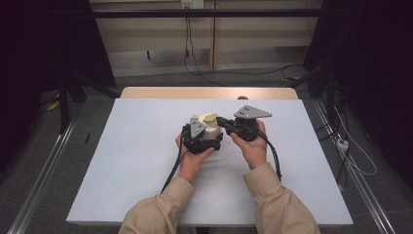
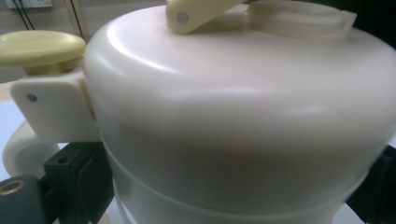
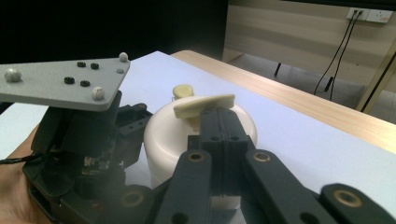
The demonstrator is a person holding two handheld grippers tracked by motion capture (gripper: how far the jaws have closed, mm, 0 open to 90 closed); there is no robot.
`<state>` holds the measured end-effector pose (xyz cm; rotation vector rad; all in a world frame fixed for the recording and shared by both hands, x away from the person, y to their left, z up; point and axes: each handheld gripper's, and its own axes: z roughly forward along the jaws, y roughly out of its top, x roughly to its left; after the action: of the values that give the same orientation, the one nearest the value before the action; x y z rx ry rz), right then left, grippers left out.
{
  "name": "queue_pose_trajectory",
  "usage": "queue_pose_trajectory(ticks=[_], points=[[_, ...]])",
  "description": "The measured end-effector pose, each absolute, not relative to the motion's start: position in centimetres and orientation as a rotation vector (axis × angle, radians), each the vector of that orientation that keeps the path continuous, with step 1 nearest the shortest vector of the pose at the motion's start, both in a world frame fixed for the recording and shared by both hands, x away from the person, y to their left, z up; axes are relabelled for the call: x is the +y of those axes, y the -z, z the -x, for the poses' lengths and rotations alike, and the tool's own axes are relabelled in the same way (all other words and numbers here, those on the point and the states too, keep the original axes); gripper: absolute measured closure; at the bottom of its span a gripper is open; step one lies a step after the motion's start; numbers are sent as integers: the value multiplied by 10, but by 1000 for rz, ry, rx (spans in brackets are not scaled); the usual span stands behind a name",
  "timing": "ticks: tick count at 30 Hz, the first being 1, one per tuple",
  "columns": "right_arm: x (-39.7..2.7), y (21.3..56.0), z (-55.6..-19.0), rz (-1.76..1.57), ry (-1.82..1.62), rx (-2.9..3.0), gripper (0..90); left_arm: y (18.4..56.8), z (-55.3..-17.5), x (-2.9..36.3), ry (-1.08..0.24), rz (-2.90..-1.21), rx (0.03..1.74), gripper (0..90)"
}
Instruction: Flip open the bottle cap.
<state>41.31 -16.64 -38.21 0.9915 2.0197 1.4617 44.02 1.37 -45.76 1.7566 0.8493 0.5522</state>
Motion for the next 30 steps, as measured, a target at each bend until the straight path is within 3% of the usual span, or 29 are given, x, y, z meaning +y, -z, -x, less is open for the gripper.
queue_pose_trajectory(ticks=[30], points=[[-160, 380, -420, -971, -1481, 2018, 900, 458, -440, 14, -551, -1757, 852, 50]])
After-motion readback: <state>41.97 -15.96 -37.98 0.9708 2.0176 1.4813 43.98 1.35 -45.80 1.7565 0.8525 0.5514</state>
